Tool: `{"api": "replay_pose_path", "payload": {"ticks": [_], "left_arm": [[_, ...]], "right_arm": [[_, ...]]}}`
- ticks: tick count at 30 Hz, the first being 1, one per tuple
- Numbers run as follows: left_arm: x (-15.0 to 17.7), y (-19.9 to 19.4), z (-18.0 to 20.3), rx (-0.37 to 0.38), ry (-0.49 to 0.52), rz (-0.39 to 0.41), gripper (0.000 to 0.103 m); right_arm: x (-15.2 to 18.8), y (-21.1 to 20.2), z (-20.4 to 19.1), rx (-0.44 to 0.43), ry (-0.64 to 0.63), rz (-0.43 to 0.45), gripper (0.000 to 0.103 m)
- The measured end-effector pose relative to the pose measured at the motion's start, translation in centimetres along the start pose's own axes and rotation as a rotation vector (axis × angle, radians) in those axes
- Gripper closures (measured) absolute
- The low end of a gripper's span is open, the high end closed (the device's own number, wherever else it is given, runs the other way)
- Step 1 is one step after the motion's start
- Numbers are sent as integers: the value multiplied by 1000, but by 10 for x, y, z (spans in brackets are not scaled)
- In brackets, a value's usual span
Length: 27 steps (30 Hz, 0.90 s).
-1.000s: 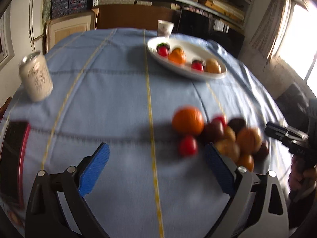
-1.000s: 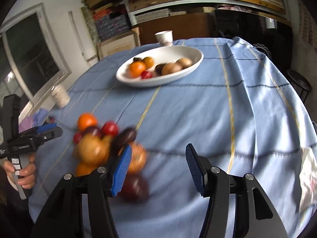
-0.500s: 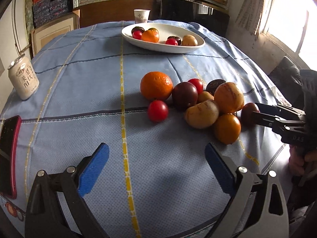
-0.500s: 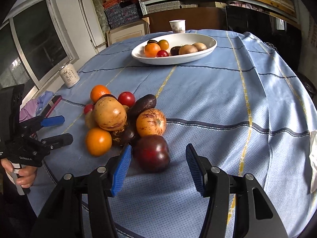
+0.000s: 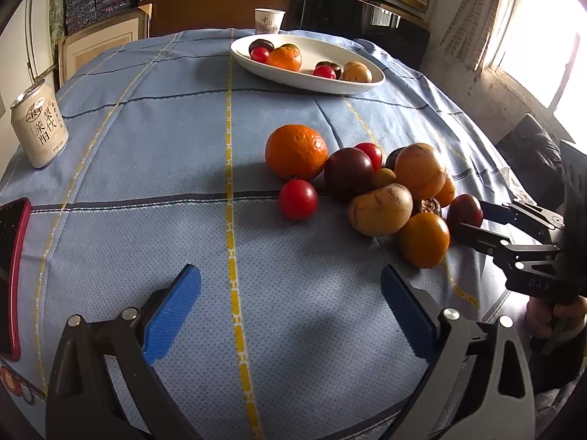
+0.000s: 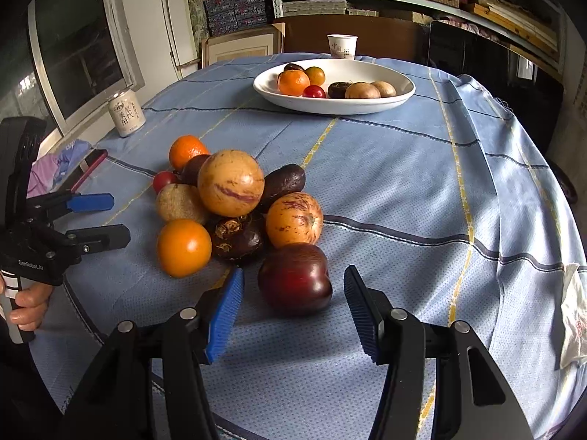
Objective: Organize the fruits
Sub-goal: 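Return both tools to the cluster, right tool over a dark red plum, then grasp the dark red plum with the right tool while the left tool grasps an orange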
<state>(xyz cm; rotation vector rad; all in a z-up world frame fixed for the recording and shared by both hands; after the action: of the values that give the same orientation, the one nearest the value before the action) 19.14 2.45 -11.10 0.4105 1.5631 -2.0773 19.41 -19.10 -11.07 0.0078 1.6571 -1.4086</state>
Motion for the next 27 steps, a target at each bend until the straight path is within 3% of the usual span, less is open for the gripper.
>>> {"api": "replay_pose_path", "payload": {"ticks": [4, 8, 12, 17, 18, 20, 23, 27], "left_arm": [[0, 0, 0, 2, 0, 0, 6], [0, 0, 0, -1, 2, 0, 6], [0, -5, 4, -11, 14, 21, 6], [7, -15, 30, 136, -28, -9, 7], [10, -15, 39, 149, -18, -13, 10], [15, -12, 56, 155, 24, -28, 26], [17, -5, 68, 145, 35, -49, 41], [16, 3, 79, 143, 26, -69, 46]], "right_arm": [[1, 3, 1, 4, 8, -16, 47], [2, 5, 4, -19, 30, -20, 64], [4, 4, 9, -47, 72, -3, 64], [5, 4, 12, -53, 96, -2, 64], [5, 4, 12, -55, 97, -2, 64], [5, 4, 13, -60, 102, -1, 64], [5, 4, 14, -70, 112, 3, 64], [6, 4, 16, -83, 125, 7, 63]]}}
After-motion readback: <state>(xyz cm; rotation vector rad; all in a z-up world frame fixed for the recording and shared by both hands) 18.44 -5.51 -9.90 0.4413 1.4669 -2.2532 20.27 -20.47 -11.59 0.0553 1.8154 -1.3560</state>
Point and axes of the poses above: each gripper's, at about its wrist camera, not at the fingertips, and y roughly the way its jaws point, z to its right, x to its underside, the point moved 6 cm from there along y, roughly the way its jaws point, and after that the axes turned 15 degrees about -y, right-handed, at the moved point
